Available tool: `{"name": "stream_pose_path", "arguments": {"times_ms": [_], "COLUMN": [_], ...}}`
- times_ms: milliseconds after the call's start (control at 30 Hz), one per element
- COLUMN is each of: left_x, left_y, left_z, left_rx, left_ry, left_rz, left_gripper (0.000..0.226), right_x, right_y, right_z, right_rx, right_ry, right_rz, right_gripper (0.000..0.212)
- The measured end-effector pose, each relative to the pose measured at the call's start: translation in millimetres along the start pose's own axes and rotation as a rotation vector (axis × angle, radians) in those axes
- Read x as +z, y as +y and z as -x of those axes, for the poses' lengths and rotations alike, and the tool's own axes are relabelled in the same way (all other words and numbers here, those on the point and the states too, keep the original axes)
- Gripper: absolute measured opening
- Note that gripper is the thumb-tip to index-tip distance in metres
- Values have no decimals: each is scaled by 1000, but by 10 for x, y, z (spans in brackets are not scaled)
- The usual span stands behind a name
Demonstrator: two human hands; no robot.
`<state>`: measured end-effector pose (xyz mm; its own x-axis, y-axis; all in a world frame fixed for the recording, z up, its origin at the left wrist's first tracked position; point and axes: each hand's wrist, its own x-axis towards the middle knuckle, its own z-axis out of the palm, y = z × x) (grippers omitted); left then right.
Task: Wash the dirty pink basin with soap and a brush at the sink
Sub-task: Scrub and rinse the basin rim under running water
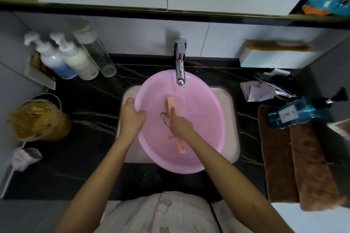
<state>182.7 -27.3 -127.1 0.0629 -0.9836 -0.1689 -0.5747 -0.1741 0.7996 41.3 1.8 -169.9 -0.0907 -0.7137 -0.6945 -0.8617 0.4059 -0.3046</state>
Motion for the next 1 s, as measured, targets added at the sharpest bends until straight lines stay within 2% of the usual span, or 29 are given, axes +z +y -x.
{"name": "stream_pose_path", "arguments": {"times_ms": [67,100,167,233,300,367,467,500,600,667,733,800,900,1000], "left_x": [31,42,60,54,42,34,54,58,51,43,32,20,1,-9], "left_y": [-4,10,26,31,29,38,71,89,137,139,135,125,136,170], "left_z": [42,53,30,10,11,26,34,36,5,15,30,48,73,59], "left_rx": [-17,-16,-10,-2,-1,9,5,7,11,14,24,27,23,39], "left_ry": [-5,-6,6,0,-16,-28,-14,-13,0,-11,-28,-31,-15,1], "left_rz": [0,-8,-26,-44,-42,-47,-36,-34,-48,-49,-39,-43,-21,-11], "left_gripper": [24,23,24,27,27,26,27,27,27,28,29,29,32,33], "right_x": [76,168,334,306,179,35,80,171,324,258,88,-49,44,213], "right_y": [161,143,-21,-187,-173,33,308,303,35,-102,-52,137,278,83], "right_z": [134,263,440,386,140,-48,72,203,413,288,36,-118,54,209], "right_rx": [102,74,-101,-230,-175,-11,203,208,-36,-152,-112,27,171,13], "right_ry": [-84,-139,-204,-147,-23,55,28,-14,-114,-65,24,74,49,-6], "right_rz": [61,87,99,100,78,24,-26,-28,-15,15,21,8,-73,-105], "right_gripper": [73,70,65,66,70,72,69,68,68,70,72,72,70,67]}}
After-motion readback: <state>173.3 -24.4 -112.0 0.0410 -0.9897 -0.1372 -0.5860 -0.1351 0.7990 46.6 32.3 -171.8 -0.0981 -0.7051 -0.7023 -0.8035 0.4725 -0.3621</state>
